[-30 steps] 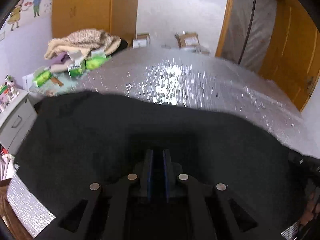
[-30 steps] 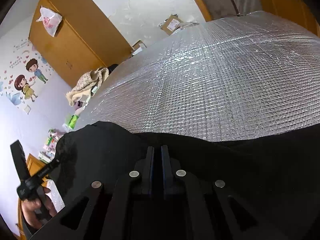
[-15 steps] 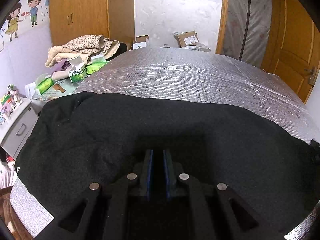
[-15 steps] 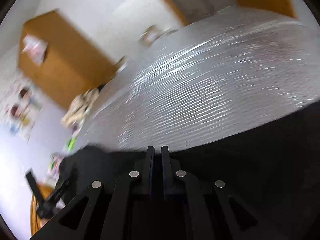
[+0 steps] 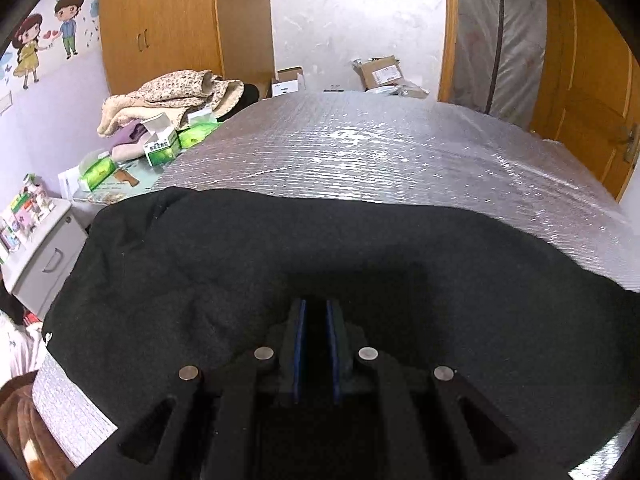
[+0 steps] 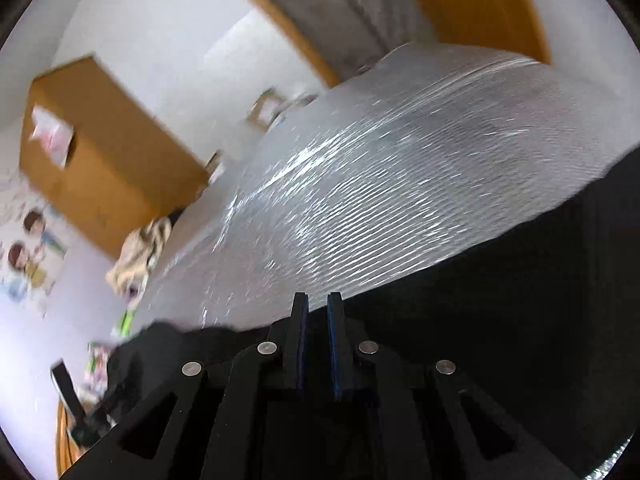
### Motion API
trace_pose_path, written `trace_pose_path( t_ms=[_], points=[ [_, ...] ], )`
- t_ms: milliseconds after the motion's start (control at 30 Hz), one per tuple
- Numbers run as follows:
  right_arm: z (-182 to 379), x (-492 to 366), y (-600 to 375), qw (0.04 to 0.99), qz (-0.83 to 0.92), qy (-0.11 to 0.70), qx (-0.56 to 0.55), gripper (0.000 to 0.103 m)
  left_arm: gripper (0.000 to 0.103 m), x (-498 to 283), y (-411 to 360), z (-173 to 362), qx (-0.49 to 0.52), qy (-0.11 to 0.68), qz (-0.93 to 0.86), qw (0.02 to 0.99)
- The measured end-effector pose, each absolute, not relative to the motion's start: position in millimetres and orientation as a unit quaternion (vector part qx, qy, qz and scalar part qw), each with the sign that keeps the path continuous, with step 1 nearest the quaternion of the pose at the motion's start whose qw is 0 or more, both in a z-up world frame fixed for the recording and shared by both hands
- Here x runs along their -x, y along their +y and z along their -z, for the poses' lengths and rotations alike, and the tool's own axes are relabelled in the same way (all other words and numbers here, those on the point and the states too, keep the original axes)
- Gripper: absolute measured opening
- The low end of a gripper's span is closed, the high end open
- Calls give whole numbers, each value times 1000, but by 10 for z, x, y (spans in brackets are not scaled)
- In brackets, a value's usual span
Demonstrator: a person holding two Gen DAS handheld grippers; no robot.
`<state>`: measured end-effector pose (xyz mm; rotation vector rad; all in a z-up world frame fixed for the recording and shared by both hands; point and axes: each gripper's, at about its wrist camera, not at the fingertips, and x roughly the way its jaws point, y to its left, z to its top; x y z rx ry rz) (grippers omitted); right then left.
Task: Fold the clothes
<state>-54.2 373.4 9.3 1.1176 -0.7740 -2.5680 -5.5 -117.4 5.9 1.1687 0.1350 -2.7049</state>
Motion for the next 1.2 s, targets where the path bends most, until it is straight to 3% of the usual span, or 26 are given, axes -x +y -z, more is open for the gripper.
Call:
trace_pose_path(
  t_ms=[167,300,500,667,800,1033,1200],
  points=[
    [-48,584,4143,71,868,-306,-385,7,10,-28,-997,-86,-390,43,918,61],
    [-143,421,4522,15,885,-305,-352,12,10,-39,-844,-98,-389,47,919,42],
    [-124,229,4839,4,888,-305,-343,12,10,2,-452,-175,-374,34,926,-24],
    [21,61,5444,-53,874,-367,-315,6,10,66,-228,-54,-395,19,917,-55],
    [-41,-102,5778,-120,879,-360,-288,8,10,104,-207,-17,-399,17,916,-49],
    [-55,-38,5806,-78,888,-342,-296,12,10,138,-94,-51,-391,9,918,-58],
    [46,126,6050,-94,884,-352,-295,2,10,178,51,-22,-395,0,915,-74]
  ],
)
